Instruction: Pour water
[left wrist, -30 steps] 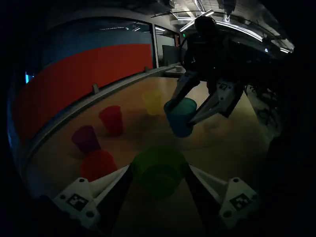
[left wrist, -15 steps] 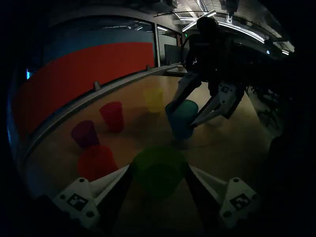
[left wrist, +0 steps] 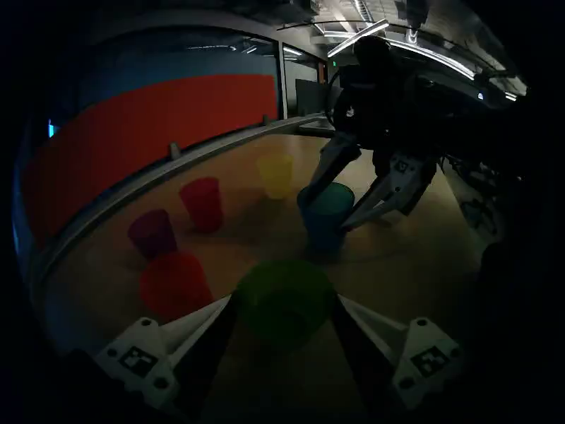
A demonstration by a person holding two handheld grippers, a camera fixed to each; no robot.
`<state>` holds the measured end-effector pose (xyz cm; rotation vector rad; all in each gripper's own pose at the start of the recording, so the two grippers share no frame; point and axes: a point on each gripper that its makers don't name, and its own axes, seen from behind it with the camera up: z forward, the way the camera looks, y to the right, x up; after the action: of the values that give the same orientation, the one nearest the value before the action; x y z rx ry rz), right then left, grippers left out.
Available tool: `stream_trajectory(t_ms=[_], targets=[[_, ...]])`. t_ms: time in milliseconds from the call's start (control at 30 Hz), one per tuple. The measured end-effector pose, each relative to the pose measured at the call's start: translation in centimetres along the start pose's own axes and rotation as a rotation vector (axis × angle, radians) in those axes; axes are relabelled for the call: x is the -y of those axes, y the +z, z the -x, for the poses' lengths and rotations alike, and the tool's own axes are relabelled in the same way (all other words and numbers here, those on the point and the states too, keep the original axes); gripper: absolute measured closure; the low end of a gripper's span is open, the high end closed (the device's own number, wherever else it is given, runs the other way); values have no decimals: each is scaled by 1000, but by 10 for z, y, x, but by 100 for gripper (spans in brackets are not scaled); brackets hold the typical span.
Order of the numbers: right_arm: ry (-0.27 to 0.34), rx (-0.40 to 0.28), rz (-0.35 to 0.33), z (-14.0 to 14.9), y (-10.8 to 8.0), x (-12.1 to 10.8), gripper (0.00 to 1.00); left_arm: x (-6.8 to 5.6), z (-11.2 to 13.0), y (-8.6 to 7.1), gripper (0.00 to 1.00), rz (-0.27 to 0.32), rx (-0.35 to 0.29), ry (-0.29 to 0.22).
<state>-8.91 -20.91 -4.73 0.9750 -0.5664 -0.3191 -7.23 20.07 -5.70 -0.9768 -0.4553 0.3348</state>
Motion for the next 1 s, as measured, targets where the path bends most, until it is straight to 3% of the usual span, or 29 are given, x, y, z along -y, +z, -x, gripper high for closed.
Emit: stream_trajectory(t_ms=[667,1000], targets=[[14,6,10,10,-1,2,3,-1,2,-2,11,-4,5,-7],[7,7,22,9,-4,0,2,-3,0,-6,2,7,-2,-12]])
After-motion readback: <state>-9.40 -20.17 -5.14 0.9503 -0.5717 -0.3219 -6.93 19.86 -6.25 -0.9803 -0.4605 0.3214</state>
